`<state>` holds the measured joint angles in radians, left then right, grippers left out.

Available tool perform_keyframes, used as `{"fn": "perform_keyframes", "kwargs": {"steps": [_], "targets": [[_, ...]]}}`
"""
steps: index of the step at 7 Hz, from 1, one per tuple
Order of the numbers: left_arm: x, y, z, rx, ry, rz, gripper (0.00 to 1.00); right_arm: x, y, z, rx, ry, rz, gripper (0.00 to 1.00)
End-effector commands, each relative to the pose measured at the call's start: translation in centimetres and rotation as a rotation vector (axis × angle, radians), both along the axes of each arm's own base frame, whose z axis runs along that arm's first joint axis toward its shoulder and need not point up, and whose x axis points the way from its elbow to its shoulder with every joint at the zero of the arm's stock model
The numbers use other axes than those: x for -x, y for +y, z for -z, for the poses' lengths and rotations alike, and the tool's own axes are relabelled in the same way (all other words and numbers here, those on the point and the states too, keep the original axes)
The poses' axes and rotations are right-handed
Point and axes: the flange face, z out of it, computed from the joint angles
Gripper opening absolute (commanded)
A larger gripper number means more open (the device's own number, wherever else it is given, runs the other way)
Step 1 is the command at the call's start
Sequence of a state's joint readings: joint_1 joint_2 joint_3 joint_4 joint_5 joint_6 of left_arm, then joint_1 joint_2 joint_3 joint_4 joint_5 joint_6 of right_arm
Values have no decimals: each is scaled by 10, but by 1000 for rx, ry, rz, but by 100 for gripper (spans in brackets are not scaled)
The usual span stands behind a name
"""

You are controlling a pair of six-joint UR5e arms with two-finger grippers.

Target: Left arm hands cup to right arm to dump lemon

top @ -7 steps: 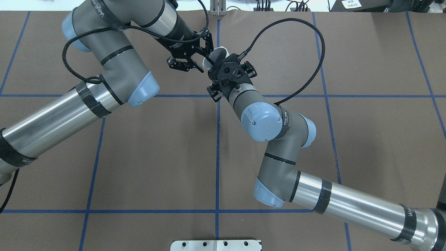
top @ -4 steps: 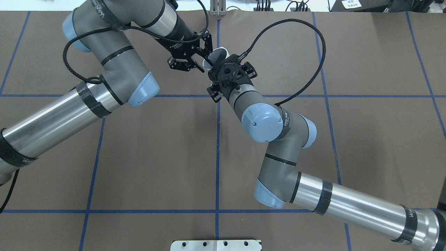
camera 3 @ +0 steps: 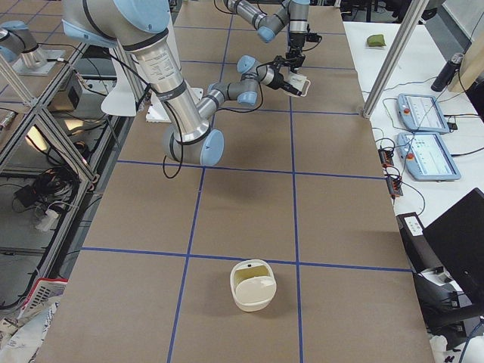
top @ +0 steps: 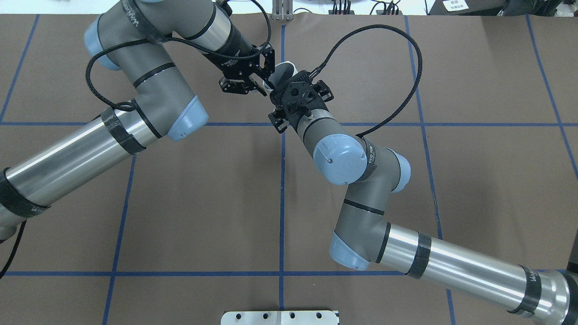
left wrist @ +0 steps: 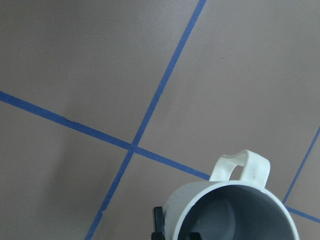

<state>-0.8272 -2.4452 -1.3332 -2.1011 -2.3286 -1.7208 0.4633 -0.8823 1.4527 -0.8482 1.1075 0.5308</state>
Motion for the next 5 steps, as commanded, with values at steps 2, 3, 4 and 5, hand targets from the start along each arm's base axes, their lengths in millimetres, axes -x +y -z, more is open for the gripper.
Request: {"fn": "perform_keyframes", "kwargs": {"steps": [2,3,4,5], "targets": [[-2,1,0,-5,-1,-5,0,0,1,-5,-10,25,-21,98],[-2,2,0,-6,0,-5,0,1,7,-11,-17,36,-44,99],[-3,2,0,-6,-1,-7,0,3,10,-13,-18,41,-42,99],[-3,2,1,-7,0,-7,0,3,10,-12,-20,37,-42,99]]}}
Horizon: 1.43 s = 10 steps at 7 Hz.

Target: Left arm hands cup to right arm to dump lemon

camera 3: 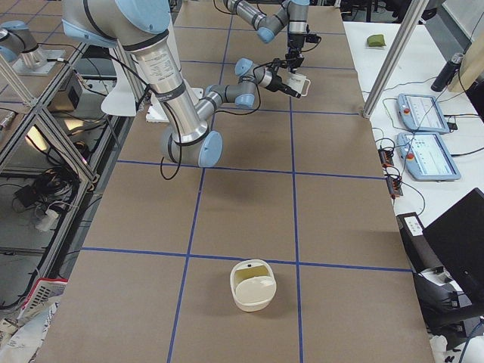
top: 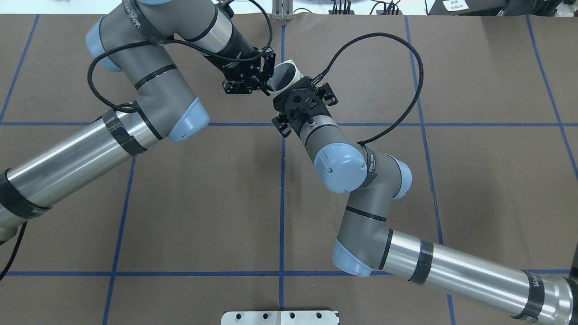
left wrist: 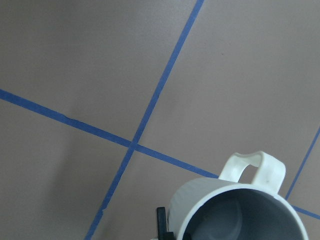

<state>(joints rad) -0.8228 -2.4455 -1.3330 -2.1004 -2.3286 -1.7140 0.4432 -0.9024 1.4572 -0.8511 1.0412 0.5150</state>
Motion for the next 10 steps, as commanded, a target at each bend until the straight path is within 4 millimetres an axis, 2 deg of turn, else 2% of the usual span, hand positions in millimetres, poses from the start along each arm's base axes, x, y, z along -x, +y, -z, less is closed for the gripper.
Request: {"fn": "perform_keyframes", "kwargs": {"steps": [1,2,4,5,7,8,9,10], "targets": [[-1,1,1,-2,2,-2,0,1,2,0,-3,0,-1,99],[-1,1,1,-3,1,-1,0,0,4,4,-7,-5,0,99],[-1,1,1,-3,1,1,0,-8,20,10,-18,-29,15,99],[-1,1,1,-3,1,1,0,-16,25,20,-27,-49,18,99],[-2,1,-1,-1,-2,0,0,-35,42,24,-39,-77,30,99],[-2,1,-1,-1,-2,0,0,-52,51,36,-37,-73,35,99],[-2,1,-1,-3,-2,0,0,-70,62,58,-36,-79,45,99],[-3,0,-3,0,-5,1,0,-79,65,66,-27,-92,52,99]]}}
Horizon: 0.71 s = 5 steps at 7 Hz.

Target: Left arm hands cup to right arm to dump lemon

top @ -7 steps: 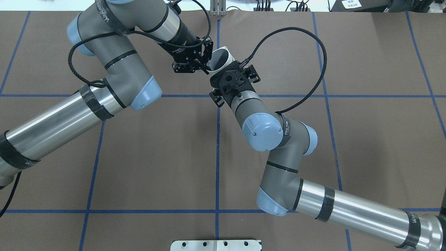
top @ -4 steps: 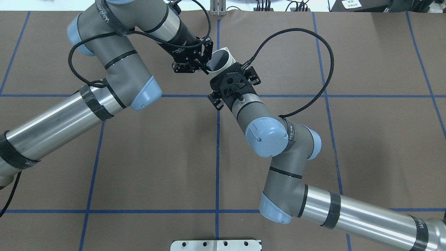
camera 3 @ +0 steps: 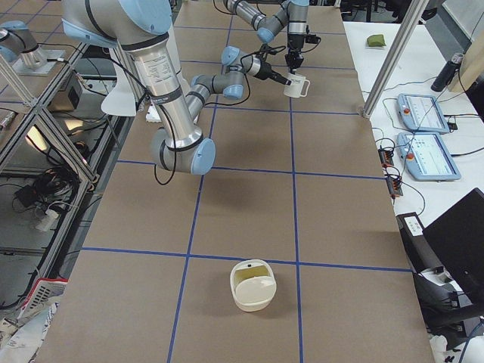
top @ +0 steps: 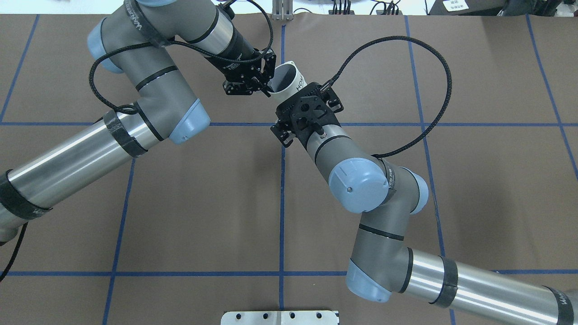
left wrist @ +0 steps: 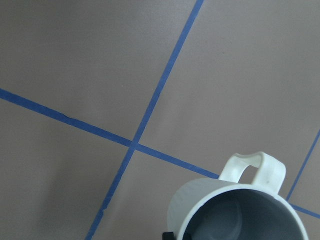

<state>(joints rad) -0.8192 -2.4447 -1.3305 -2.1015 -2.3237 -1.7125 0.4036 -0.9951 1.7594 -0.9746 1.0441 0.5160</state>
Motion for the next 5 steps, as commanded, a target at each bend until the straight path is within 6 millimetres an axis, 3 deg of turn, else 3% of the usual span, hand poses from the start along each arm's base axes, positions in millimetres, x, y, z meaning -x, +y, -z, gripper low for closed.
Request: {"fn": "perform_keyframes", "kwargs": {"steps": [1,2,5], "targets": [[0,-2,-5,-4,-7,-1,0,-16,6,8,29,-10,43,100],[-2,-4,-10,-17,-15,-6,0,-28,-12,-12,105,-9,58,100],[2,-14,-22,-39,-39,-6,0,-103,-70,-43,351,26,179,100]]}}
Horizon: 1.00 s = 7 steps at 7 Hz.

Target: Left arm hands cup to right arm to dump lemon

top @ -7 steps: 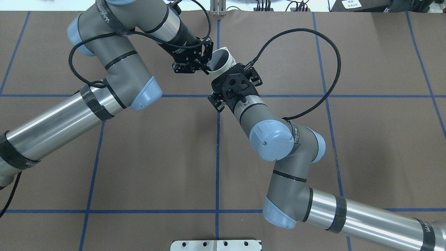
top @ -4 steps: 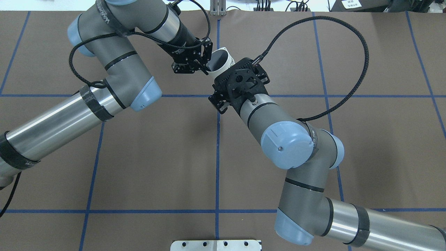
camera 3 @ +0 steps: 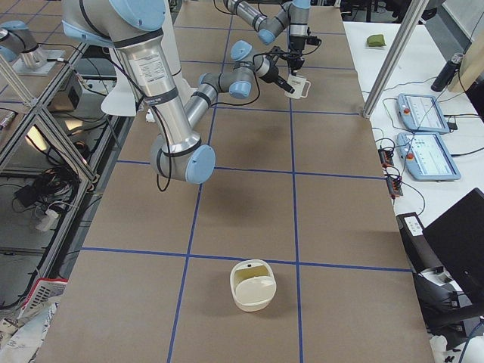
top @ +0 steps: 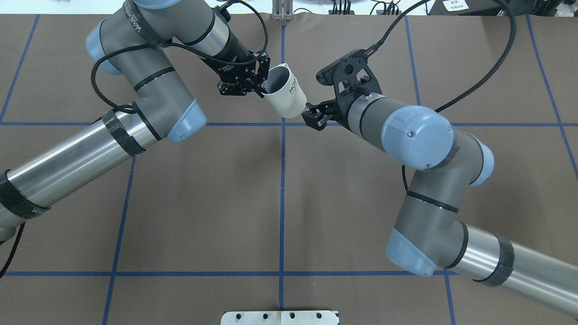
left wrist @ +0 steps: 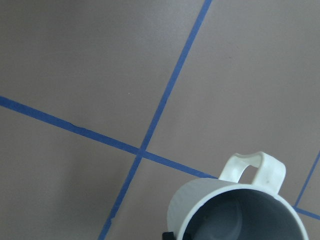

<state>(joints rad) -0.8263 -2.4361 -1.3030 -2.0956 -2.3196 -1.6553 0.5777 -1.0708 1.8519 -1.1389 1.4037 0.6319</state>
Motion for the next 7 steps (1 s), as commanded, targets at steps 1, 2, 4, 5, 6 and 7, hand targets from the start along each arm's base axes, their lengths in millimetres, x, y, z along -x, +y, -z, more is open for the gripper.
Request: {"fn": "perform_keyframes", "kwargs": {"steps": [1,2,4,5,6,7], "targets": [[15,-11,-23,1,-24,16,0,-69,-48,-22,243,48,104,100],[34,-21,-30,-26,-27,23,0,-108,-69,-35,378,39,158,100],[69,-19,-53,-100,-33,25,0,-175,-97,-68,597,129,220,100],[92,-8,-80,-146,-48,9,0,-201,-101,-94,641,177,214,100],[122,6,-114,-215,-68,-8,0,-208,-98,-115,666,192,210,100],[156,25,-153,-288,-94,-26,0,-231,-101,-132,679,202,193,100]]}}
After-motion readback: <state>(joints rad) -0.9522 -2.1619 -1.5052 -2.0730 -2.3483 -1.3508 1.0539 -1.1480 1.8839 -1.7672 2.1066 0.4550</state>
